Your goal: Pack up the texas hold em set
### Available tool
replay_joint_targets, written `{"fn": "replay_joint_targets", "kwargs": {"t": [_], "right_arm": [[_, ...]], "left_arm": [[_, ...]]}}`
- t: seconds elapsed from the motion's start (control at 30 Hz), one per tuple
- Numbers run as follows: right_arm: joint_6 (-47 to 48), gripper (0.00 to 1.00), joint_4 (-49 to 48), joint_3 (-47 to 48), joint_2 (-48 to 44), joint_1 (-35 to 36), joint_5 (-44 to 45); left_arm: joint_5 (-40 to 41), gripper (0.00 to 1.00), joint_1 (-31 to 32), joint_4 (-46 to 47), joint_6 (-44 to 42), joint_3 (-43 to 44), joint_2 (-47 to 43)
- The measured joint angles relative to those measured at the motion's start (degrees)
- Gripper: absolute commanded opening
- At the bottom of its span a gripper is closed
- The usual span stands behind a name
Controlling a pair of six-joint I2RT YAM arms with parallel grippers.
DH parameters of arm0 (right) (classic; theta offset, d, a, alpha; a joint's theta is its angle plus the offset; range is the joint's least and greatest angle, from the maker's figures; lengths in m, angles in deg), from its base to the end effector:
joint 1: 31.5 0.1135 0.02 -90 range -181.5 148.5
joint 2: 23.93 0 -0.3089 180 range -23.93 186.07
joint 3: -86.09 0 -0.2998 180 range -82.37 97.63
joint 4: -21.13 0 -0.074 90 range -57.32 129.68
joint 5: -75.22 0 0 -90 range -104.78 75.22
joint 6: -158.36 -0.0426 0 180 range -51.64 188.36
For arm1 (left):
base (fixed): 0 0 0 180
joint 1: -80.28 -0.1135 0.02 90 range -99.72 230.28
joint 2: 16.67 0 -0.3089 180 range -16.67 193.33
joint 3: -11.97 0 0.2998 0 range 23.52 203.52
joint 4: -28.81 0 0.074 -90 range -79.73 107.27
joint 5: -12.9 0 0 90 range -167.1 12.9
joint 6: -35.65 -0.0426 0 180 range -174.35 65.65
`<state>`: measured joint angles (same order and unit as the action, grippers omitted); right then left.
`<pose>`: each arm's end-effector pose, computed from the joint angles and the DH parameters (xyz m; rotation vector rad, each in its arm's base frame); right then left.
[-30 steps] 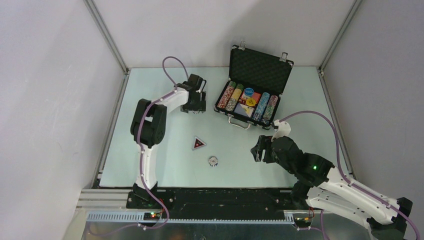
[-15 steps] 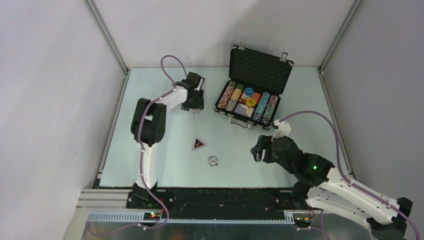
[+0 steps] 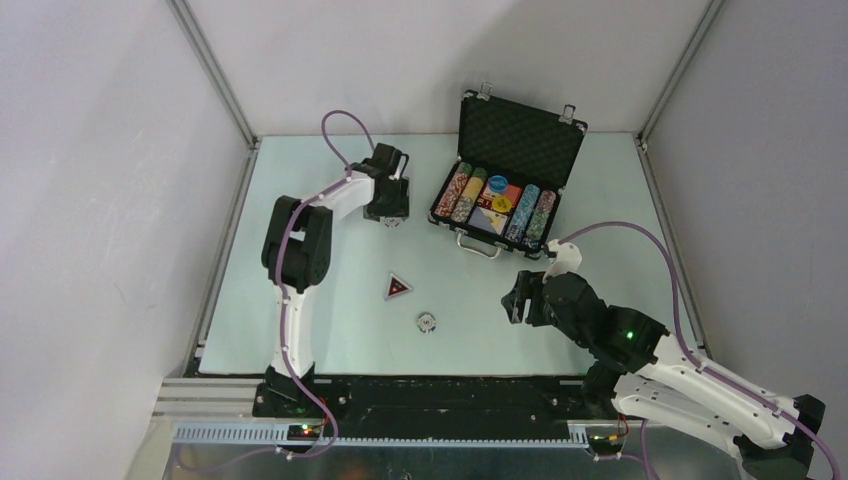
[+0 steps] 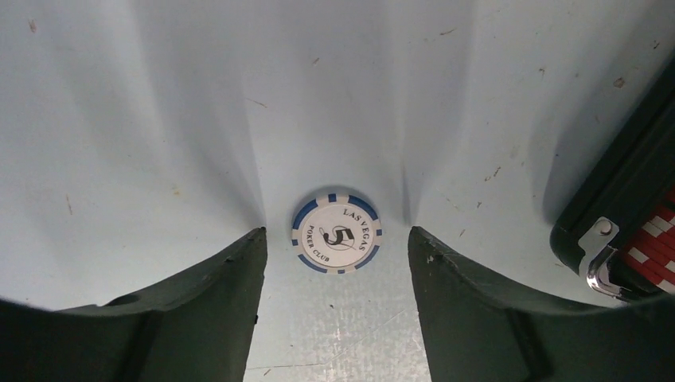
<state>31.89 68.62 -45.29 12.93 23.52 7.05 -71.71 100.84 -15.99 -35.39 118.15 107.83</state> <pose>0.1039 0.1208 0.2936 -0.1385 2.1833 0.5062 0.4997 -0.1832 0.1700 0.0072 2.6675 -0.0973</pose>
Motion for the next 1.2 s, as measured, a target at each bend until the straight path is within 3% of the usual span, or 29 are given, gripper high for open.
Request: {"fn": "replay_joint_targets", "kwargs": {"t": [1.2], "right_arm": [[-0.02,0.7,0.0,0.0,0.0,0.0,0.0]], "left_arm": [[1.97,0.47,1.55,-3.32,-1.29,0.76,0.22]]}}
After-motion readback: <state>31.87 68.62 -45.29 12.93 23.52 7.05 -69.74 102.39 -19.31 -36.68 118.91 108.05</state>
